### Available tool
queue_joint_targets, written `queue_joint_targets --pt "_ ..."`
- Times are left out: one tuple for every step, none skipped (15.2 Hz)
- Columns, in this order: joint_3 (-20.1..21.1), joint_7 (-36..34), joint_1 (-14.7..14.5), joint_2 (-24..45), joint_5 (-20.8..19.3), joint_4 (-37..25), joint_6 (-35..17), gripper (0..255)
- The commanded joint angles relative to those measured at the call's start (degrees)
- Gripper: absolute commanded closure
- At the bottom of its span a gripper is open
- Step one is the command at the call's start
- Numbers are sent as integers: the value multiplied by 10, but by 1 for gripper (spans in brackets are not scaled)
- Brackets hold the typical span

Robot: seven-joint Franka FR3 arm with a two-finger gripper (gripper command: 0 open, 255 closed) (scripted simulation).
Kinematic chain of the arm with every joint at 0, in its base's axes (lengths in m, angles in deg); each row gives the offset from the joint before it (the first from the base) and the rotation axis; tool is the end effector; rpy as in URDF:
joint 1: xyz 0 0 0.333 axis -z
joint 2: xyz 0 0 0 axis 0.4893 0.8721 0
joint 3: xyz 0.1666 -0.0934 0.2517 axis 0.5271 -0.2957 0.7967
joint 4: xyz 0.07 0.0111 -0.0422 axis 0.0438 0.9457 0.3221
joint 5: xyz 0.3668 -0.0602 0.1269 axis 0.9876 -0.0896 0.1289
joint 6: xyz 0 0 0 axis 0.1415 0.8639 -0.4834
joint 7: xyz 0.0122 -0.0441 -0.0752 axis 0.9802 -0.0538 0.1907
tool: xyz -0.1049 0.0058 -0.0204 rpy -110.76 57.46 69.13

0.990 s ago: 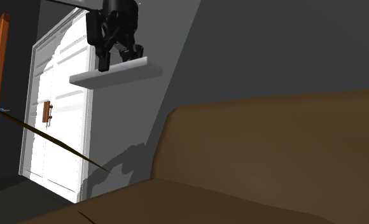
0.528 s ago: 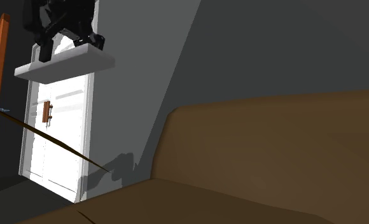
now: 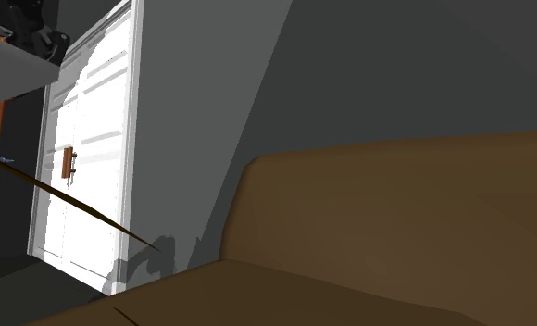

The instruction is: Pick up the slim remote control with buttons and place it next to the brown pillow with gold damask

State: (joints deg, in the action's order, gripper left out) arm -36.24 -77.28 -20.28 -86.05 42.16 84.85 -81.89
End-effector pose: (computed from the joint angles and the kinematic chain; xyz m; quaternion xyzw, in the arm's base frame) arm 0.2708 -0.0828 0.6087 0.9676 -0.2510 0.0052 0.0251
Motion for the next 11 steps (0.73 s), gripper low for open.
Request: queue_joint_targets --pt "-5 6 3 -21 -5 19 1 255" --pt "-6 5 3 -24 -5 28 -5 255" --pt "-6 5 3 -26 -5 38 -12 255" --pt "-6 4 3 -29 -6 47 -18 255" --pt "-7 4 3 -31 -6 56 -25 255" --pt "-7 3 3 -34 -7 65 -32 255" --pt "-8 3 4 -36 -7 74 -38 255" --pt "-8 3 4 -38 -8 83 -45 255" --pt "-9 2 4 -40 -8 92 -52 255" --pt "-9 2 4 -42 -9 101 -59 255" --pt "-10 1 5 -44 -10 109 -65 255"
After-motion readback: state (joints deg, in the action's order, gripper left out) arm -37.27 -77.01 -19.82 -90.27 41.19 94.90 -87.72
